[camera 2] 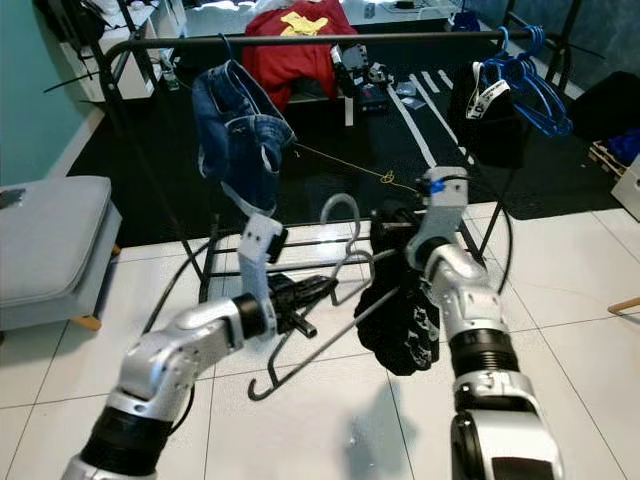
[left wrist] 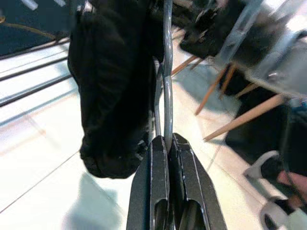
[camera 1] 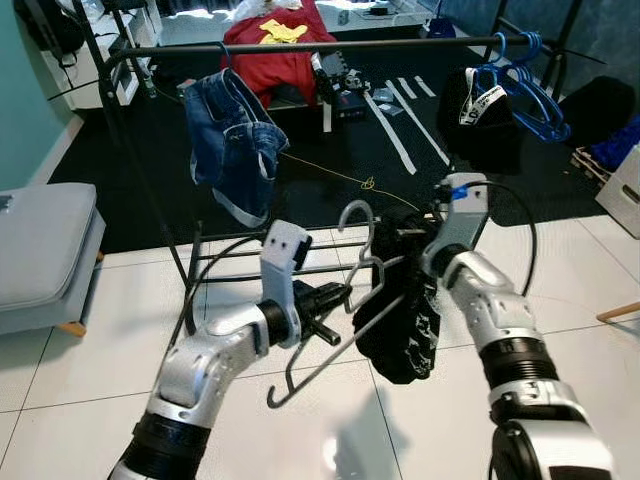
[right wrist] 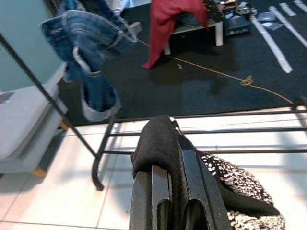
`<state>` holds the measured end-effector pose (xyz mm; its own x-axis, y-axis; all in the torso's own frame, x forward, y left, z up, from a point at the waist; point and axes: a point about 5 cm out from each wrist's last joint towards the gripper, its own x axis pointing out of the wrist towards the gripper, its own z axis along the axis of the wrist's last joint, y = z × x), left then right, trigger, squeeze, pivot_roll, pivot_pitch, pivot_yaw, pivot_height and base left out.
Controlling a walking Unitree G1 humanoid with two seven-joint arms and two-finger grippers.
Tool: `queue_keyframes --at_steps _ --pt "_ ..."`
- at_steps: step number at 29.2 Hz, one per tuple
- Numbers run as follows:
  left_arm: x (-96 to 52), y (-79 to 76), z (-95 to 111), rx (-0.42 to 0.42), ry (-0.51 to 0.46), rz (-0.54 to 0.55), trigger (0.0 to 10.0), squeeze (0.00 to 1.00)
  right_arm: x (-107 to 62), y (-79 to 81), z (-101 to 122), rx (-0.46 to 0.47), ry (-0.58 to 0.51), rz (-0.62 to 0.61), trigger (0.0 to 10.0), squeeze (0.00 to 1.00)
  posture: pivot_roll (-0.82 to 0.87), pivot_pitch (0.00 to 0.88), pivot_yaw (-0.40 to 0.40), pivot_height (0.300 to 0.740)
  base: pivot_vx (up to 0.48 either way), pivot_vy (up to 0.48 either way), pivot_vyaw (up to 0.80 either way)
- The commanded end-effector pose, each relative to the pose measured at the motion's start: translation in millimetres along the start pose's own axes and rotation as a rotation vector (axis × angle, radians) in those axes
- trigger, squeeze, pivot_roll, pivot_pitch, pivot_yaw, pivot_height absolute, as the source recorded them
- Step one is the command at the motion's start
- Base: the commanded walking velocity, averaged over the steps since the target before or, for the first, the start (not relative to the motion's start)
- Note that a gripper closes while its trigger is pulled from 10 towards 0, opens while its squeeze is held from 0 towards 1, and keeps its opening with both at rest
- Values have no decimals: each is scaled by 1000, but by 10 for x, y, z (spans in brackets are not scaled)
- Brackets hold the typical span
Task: Hang hanger
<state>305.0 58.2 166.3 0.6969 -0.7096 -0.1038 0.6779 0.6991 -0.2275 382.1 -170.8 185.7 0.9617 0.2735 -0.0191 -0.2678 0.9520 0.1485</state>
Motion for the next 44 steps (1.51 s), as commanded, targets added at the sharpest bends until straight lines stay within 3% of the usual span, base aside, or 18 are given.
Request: queue_keyframes --at_steps 1,2,5,6,9,12,18,24,28,31,35,38,44 --pt "42 18 -14 25 5 43 0 0 15 95 41 8 -19 31 10000 0 13 117 38 740 0 0 0" --pt "66 79 4 59 -21 117 0 0 18 162 49 13 -27 48 10000 0 11 113 40 740 0 0 0" --pt "73 101 13 63 -34 143 0 0 18 187 52 16 -30 56 10000 0 11 113 40 740 0 0 0" --pt "70 188 84 74 -100 243 0 0 13 267 54 24 -37 74 10000 0 7 108 43 740 0 0 0" --pt "60 231 118 82 -129 290 0 0 8 299 53 27 -40 79 10000 0 7 103 44 740 0 0 0" --pt "-29 391 233 113 -235 476 0 0 -27 396 22 36 -47 88 10000 0 8 91 51 740 0 0 0" --pt "-48 409 245 106 -257 497 0 0 -36 414 8 42 -49 87 10000 0 9 90 51 740 0 0 0" --pt "28 292 150 62 -253 406 0 0 -24 558 78 68 -91 120 10000 0 12 86 59 740 0 0 0" --pt "121 152 5 68 -204 322 0 0 -9 636 307 85 -170 141 10000 0 11 88 61 740 0 0 0" --pt "191 75 -108 119 -178 291 0 0 -38 785 582 82 -282 242 10000 0 9 87 61 740 0 0 0" --pt "191 140 -131 130 -184 320 0 0 -111 970 709 66 -347 404 10000 0 8 87 61 740 0 0 0" --pt "191 140 -131 130 -184 320 0 0 -111 970 709 66 -347 404 10000 0 8 87 61 740 0 0 0" --pt "163 221 -114 114 -218 355 0 0 -233 1150 832 210 -445 534 10000 0 12 86 61 740 0 0 0"
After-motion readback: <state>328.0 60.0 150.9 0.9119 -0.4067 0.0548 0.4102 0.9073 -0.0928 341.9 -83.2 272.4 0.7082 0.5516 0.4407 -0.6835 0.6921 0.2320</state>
